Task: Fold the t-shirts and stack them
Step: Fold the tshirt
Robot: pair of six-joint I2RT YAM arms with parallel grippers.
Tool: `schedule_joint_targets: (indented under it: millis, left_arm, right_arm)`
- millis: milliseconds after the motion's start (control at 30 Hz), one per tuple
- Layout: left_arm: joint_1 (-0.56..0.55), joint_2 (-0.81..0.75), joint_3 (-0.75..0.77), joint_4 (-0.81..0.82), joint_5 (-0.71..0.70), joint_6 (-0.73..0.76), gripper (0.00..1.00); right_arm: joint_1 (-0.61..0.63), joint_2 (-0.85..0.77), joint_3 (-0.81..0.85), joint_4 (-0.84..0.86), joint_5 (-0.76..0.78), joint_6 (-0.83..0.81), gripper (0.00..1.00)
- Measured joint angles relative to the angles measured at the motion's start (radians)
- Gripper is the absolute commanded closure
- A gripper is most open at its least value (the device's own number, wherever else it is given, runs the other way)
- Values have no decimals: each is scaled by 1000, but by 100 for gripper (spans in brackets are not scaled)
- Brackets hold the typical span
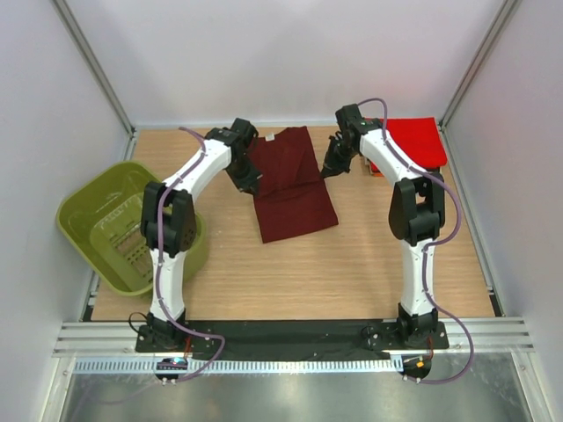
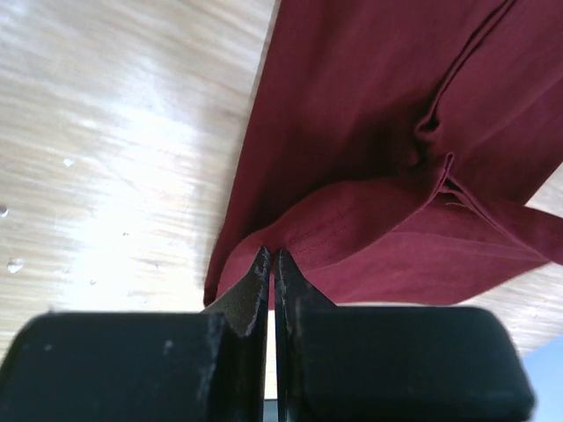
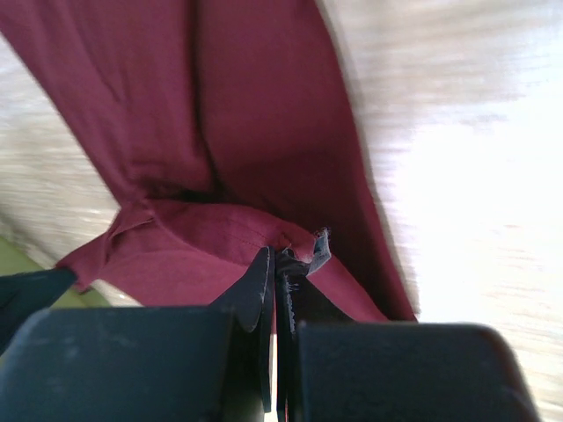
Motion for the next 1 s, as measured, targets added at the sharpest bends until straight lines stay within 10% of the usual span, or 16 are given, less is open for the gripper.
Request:
schedule_joint_targets:
  millis: [1000]
  left_arm:
    - [69, 221, 233, -34, -3, 53, 92]
  right_arm:
    - [-24, 193, 148, 94, -21, 74, 97]
